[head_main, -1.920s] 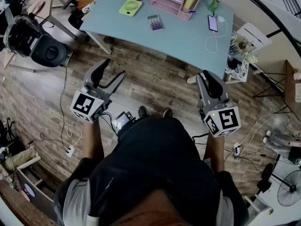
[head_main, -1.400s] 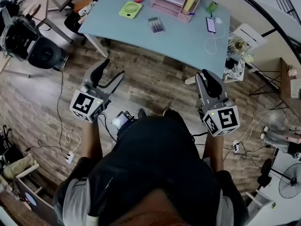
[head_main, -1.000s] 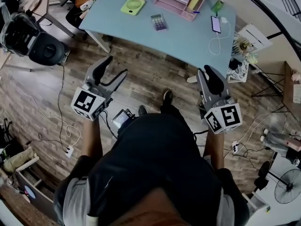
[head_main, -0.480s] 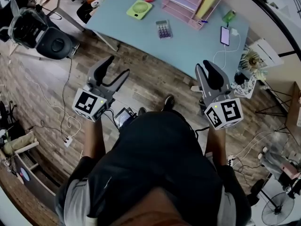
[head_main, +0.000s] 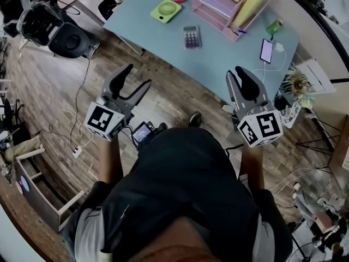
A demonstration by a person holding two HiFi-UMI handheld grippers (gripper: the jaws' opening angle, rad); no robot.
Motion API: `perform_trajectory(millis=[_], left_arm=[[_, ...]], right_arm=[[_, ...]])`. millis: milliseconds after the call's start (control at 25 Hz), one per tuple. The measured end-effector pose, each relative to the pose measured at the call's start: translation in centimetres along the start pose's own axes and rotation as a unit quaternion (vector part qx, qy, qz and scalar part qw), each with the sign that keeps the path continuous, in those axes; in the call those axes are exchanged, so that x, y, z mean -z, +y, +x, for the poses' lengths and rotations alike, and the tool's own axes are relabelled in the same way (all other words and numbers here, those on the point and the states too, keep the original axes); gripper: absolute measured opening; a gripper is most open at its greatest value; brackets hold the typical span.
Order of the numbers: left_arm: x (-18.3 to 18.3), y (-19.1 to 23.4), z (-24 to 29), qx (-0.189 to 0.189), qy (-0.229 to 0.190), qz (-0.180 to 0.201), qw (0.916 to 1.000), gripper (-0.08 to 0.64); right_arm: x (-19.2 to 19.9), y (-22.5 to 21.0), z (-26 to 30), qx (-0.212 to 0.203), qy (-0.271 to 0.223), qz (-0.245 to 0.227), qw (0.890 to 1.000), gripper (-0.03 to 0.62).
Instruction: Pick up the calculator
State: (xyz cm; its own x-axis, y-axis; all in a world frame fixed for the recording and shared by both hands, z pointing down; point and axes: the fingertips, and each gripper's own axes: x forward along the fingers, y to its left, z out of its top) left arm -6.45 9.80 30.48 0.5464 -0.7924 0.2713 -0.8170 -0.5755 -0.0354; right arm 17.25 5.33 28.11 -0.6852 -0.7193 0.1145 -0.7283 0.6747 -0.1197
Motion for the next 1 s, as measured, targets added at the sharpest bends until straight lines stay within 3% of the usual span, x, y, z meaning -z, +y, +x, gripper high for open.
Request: perform_trajectory(millis=[240, 560, 840, 1000], left_arm=[[-0.3, -1.2, 2.0, -0.010, 0.002, 0.006, 0.9999, 0.330], [-1.3, -2.4, 5.6, -0.003, 0.021, 0.002, 0.9998, 0.328], [-1.4, -1.1, 8.0, 0.029, 0.019, 0.015, 0.9993, 0.328], [-1.8, 0.1, 10.1, 0.059, 0.015, 0.013, 0.9981, 0.328]], right_arm=[[0.0, -2.7, -0.2, -0.015, -0.001, 0.004, 1.000, 0.086], [1.3, -6.6, -0.6, -0.005, -0.003, 0.024, 1.000, 0.086], [1.6, -7.2, 0.0, 0.014, 0.007, 0.030, 0.999, 0.086], [1.7, -8.0, 0.4, 0.047, 0.004, 0.028, 0.998, 0.086]])
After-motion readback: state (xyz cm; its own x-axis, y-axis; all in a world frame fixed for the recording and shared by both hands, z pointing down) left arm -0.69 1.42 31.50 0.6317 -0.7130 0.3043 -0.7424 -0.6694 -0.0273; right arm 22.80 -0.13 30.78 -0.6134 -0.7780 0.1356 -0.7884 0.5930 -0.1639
